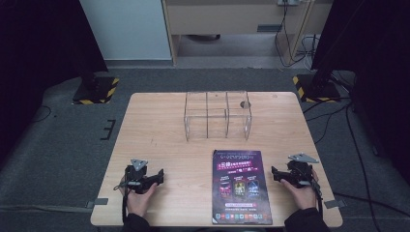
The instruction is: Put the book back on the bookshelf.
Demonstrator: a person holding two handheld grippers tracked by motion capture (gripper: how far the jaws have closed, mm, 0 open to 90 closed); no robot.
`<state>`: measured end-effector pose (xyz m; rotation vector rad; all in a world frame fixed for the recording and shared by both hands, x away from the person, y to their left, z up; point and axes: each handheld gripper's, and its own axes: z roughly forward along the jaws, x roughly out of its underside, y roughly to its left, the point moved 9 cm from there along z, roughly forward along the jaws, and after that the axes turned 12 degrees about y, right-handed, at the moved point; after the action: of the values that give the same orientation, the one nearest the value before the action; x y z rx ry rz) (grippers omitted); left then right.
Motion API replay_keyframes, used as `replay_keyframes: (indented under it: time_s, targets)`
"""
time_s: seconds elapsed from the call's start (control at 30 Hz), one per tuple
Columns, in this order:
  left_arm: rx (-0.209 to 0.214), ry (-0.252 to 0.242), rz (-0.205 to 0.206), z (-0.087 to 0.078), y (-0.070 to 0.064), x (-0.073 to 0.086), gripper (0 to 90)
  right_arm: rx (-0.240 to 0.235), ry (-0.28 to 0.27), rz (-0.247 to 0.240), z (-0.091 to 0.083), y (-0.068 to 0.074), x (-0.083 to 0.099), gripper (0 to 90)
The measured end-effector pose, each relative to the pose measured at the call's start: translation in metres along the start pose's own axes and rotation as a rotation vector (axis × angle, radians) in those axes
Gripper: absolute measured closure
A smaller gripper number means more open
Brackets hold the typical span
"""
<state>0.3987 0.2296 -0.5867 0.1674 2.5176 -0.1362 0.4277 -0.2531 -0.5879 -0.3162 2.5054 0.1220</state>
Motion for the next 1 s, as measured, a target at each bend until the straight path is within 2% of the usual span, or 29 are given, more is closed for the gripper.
replay_keyframes:
  time_s: [0.03, 0.1, 0.23, 0.3, 0.37, 0.43, 0.53, 0.63, 0.67, 0.77, 0.87, 1.0]
  targets:
    - [0.007, -0.018, -0.004, -0.005, -0.003, -0.001, 16.2, -0.01, -0.026, 0.016, -0.007, 0.001, -0.002, 7.7]
    - [0.009, -0.028, -0.003, -0.006, -0.005, -0.002, 16.8, -0.019, -0.039, 0.023, -0.01, 0.001, -0.003, 8.1]
    - [0.025, -0.057, 0.016, -0.015, -0.016, -0.005, 18.7, -0.039, -0.096, 0.048, -0.023, -0.001, -0.007, 9.1]
    - [0.029, -0.061, 0.019, -0.017, -0.018, -0.006, 18.9, -0.049, -0.101, 0.053, -0.026, 0.0, -0.007, 9.6]
    - [0.027, -0.092, 0.033, -0.022, -0.025, -0.008, 20.2, -0.053, -0.1, 0.052, -0.028, 0.001, -0.006, 9.8]
    - [0.028, -0.103, 0.038, -0.024, -0.028, -0.009, 20.7, -0.056, -0.1, 0.047, -0.028, 0.002, -0.006, 9.9]
    - [0.047, -0.132, 0.054, -0.029, -0.04, -0.011, 21.6, -0.061, -0.109, 0.037, -0.03, 0.005, -0.006, 10.1]
    - [0.067, -0.14, 0.081, -0.032, -0.054, -0.012, 22.7, -0.069, -0.127, 0.033, -0.034, 0.008, -0.007, 10.8]
    - [0.067, -0.14, 0.081, -0.032, -0.054, -0.012, 22.8, -0.069, -0.127, 0.033, -0.034, 0.008, -0.007, 10.8]
    - [0.083, -0.136, 0.097, -0.033, -0.066, -0.012, 23.4, -0.103, -0.139, 0.035, -0.037, 0.013, -0.009, 12.7]
    - [0.096, -0.14, 0.097, -0.033, -0.071, -0.013, 23.4, -0.109, -0.143, 0.034, -0.038, 0.016, -0.01, 13.3]
    - [0.13, -0.15, 0.102, -0.033, -0.085, -0.017, 23.8, -0.116, -0.147, 0.02, -0.039, 0.021, -0.012, 13.5]
